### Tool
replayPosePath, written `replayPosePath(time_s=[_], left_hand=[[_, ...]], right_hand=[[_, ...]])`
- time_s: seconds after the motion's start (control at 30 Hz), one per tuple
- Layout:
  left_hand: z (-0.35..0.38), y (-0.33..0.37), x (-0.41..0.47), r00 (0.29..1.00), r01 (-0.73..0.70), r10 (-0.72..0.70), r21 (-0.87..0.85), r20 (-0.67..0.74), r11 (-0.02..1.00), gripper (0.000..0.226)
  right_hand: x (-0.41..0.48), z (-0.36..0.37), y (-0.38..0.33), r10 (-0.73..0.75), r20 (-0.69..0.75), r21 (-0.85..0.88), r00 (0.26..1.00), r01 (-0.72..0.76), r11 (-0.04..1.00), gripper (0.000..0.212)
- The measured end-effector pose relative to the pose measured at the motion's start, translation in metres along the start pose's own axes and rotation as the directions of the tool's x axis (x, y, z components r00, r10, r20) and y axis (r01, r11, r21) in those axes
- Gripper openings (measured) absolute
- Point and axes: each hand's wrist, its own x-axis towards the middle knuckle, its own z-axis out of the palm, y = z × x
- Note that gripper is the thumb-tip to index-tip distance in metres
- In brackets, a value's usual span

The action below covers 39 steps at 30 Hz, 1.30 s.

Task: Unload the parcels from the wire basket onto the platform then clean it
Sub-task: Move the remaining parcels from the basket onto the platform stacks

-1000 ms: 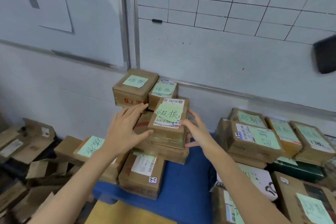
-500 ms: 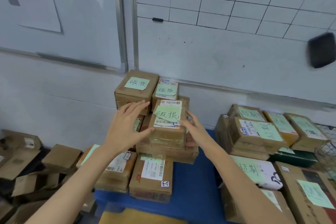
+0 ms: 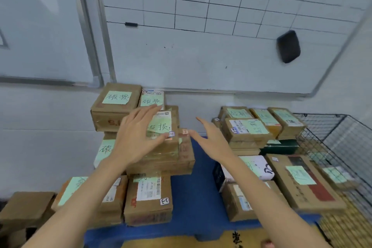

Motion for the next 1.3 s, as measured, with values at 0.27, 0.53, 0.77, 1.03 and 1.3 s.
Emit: replayPosePath(time_s=[0.27, 0.53, 0.77, 1.03, 1.3], left_hand=[[0.052, 0.101, 0.037, 0.977, -0.184, 0.185, -0.017, 0.105, 0.983, 0.077], [0.115, 0.256, 0.037, 0.896, -0.377, 0.397, -0.131, 0.199, 0.917, 0.079], [0.150, 0.421, -0.007, 0.821, -0.485, 0.522, -0.201, 0.230, 0.851, 0.082], [0.181, 0.566, -0.058, 0.779, -0.530, 0.580, -0.244, 0.238, 0.812, 0.087], [0.199, 0.648, -0.072, 0.743, -0.575, 0.625, -0.249, 0.239, 0.779, 0.088]], right_hand=[[-0.054, -0.095, 0.058, -0.015, -0.262, -0.486, 0.965, -0.118, 0.866, 0.062], [-0.174, -0.206, 0.131, 0.168, -0.450, -0.484, 0.877, -0.397, 0.780, 0.065], [-0.304, -0.301, 0.193, 0.278, -0.572, -0.431, 0.772, -0.571, 0.699, 0.066], [-0.425, -0.382, 0.248, 0.312, -0.638, -0.412, 0.704, -0.654, 0.635, 0.066], [-0.484, -0.434, 0.298, 0.347, -0.687, -0.320, 0.638, -0.695, 0.644, 0.065]])
